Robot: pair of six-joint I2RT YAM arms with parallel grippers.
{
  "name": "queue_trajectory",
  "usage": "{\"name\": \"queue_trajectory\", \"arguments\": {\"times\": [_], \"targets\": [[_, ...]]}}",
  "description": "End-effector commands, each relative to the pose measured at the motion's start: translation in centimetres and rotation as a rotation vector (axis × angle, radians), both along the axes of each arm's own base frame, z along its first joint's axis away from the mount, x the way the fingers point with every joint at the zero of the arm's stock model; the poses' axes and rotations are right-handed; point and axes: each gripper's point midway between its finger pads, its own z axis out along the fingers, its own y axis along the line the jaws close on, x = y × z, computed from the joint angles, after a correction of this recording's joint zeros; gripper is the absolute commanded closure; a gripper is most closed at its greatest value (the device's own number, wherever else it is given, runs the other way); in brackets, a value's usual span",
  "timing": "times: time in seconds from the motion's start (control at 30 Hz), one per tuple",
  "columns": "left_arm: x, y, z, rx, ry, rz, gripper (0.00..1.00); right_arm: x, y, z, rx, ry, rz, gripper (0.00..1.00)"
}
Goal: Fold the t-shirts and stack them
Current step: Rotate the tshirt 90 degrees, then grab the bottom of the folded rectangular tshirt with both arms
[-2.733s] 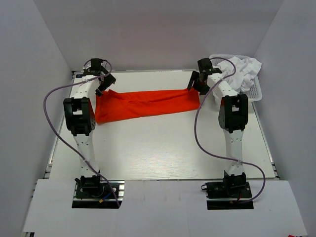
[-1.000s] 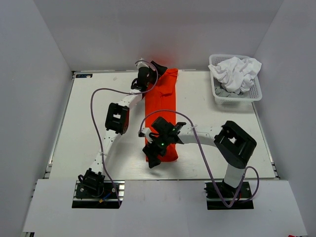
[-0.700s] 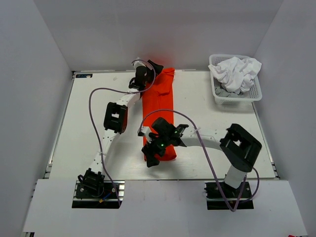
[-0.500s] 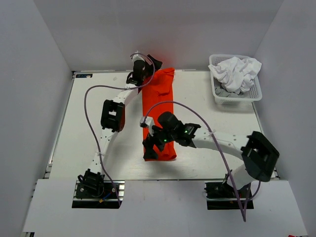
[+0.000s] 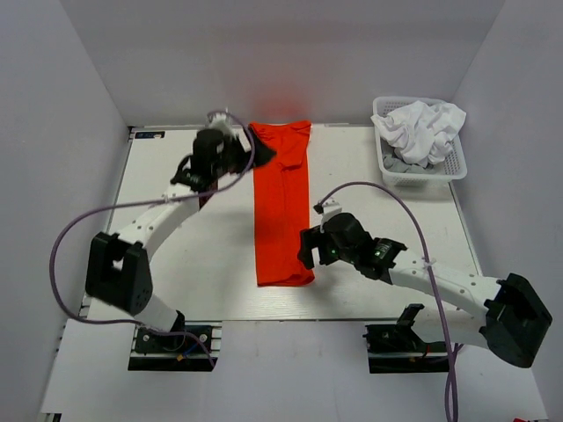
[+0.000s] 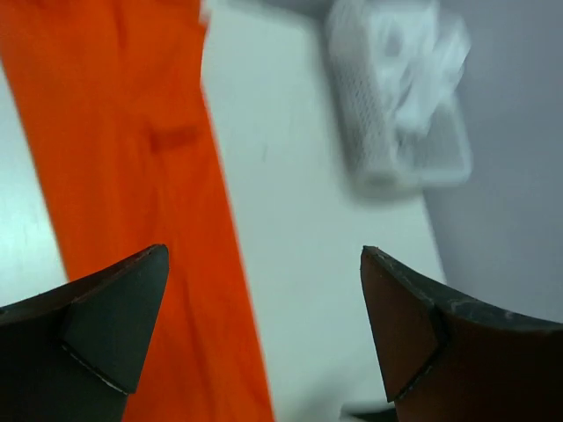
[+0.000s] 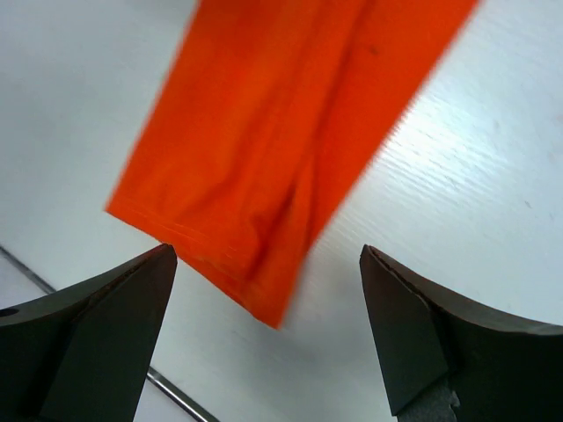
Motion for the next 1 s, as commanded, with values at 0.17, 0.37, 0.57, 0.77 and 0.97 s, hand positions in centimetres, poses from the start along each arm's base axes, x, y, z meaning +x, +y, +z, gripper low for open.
{"name": "queue_trajectory", "arguments": {"times": [0.17, 0.37, 0.57, 0.77, 0.97], "targets": [[-17.8, -0.7, -12.8, 0.066, 0.390, -0.227, 0.00, -2.9, -2.0, -2.7, 0.003, 0.173, 0.009, 0.10], [-24.6, 1.3, -15.8, 0.168, 0.520, -0.246, 0.00, -3.7, -0.2, -4.4, 0.087, 0.260, 0.071, 0.10], [-31.2, 0.6, -21.3, 0.190, 0.698, -0.417, 0.00, -3.7, -0.6, -5.9, 0.085, 0.320, 0.050, 0.10], [-32.0, 1.1, -24.0, 0.277, 0.737, -0.398, 0.06, -4.1, -0.8, -6.4, 0.092, 0.365, 0.066, 0.11], [-31.5, 1.6, -27.0, 0.368, 0.766, -0.353, 0.22, -4.4, -1.4, -7.2, 0.085, 0.415, 0.067, 0.18]]}}
